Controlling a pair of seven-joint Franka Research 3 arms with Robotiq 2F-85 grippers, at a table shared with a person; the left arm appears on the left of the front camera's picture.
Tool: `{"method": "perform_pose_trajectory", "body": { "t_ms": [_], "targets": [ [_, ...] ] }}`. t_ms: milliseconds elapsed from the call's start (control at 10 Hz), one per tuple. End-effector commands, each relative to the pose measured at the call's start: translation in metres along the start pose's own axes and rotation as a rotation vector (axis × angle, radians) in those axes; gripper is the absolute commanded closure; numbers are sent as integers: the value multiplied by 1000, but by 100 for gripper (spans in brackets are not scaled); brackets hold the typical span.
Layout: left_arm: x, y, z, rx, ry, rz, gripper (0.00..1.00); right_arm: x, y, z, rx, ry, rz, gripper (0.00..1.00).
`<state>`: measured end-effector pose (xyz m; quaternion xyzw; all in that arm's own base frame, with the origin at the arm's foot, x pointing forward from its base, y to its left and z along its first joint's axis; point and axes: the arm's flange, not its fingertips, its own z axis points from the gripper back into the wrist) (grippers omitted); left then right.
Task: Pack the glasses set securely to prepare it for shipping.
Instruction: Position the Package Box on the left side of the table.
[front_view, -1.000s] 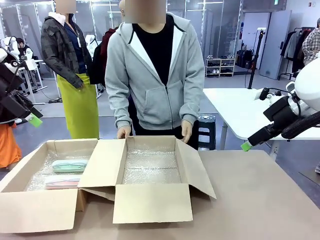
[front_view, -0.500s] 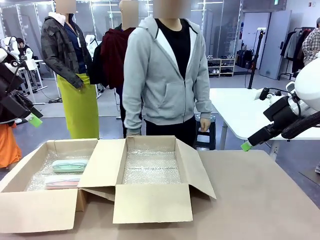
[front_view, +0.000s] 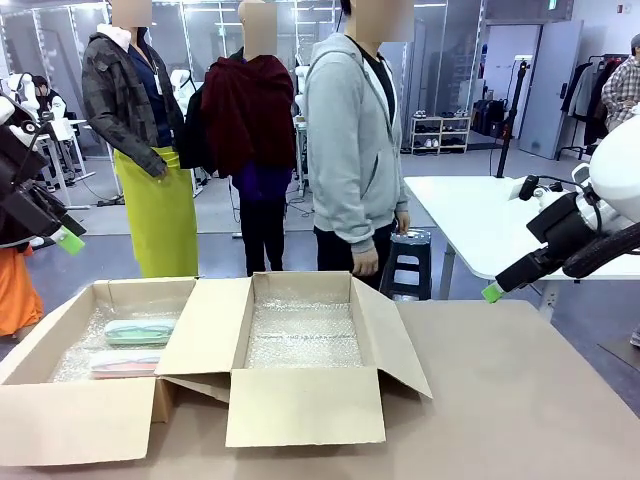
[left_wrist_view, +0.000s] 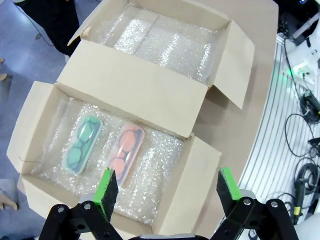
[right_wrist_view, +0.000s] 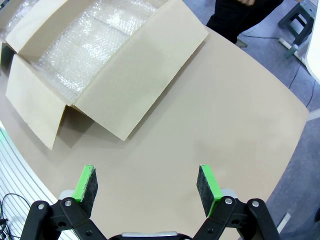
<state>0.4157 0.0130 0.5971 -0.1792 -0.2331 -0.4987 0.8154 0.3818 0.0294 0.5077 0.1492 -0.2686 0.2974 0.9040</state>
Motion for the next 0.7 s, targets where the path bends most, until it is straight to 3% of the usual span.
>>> {"method": "perform_pose_trajectory", "body": {
  "t_ms": [0,600],
  "targets": [
    [2,1,5,-2,18,6,0,1,1,1,-3,5,-2,0],
    [2,1,5,-2,18,6,0,1,1,1,-3,5,-2,0]
  ]
}}
